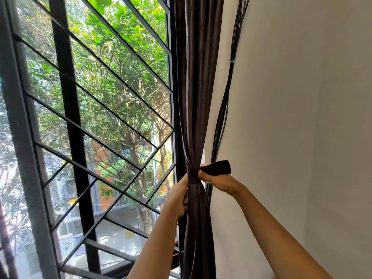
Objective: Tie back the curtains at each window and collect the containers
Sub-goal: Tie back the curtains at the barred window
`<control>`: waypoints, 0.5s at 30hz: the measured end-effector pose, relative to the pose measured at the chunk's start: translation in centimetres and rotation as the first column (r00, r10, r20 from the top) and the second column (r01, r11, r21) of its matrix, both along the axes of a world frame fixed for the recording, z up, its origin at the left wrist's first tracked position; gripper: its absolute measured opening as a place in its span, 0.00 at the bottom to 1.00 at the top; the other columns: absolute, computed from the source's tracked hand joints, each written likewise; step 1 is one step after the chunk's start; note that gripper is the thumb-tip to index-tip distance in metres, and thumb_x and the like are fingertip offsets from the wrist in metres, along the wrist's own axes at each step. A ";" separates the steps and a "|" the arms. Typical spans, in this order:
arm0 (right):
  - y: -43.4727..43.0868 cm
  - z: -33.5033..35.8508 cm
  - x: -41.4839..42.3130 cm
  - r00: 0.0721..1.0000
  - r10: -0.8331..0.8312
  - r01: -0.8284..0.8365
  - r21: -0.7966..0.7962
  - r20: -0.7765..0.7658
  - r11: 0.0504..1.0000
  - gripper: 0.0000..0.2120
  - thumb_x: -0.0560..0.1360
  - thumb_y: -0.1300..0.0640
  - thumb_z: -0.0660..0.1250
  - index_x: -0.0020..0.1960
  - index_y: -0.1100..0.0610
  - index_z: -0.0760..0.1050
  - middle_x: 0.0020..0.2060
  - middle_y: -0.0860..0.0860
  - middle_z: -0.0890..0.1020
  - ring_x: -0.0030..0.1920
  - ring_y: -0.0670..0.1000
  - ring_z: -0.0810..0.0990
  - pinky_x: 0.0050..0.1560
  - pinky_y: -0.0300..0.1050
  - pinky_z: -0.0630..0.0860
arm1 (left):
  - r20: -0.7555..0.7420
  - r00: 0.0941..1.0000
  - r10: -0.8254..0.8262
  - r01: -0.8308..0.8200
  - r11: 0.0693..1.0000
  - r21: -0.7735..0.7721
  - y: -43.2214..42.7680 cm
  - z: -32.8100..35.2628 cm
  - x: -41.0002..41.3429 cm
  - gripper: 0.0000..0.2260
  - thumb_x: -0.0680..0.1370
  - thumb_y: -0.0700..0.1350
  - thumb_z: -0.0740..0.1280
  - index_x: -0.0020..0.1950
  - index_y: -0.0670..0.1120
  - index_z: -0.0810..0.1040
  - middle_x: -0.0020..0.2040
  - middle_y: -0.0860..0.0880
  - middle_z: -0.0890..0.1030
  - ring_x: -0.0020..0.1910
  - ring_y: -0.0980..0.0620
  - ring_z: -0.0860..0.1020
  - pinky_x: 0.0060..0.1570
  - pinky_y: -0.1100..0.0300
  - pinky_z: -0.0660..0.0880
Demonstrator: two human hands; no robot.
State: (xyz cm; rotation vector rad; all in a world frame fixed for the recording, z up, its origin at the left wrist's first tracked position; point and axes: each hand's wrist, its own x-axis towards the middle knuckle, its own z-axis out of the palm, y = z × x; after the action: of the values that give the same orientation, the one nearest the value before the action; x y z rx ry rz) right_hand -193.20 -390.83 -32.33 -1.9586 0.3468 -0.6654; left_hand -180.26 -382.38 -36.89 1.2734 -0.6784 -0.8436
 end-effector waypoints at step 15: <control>1.0 -0.8 0.6 0.893 -0.240 0.279 -0.050 0.382 0.959 0.03 0.69 0.59 0.75 0.41 0.58 0.83 0.32 0.51 0.83 0.33 0.47 0.82 0.36 0.35 0.77 | 0.358 0.846 0.395 -0.301 0.908 -0.292 0.9 -0.8 -2.3 0.24 0.71 0.65 0.65 0.33 0.44 0.71 0.26 0.53 0.71 0.24 0.57 0.69 0.28 0.64 0.66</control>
State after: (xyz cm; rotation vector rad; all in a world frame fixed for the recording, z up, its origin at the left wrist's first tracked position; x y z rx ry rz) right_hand -192.59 -389.82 -33.17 -1.8457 0.3454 -1.2321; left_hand -182.57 -381.48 -37.73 1.3246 -0.8142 -0.1836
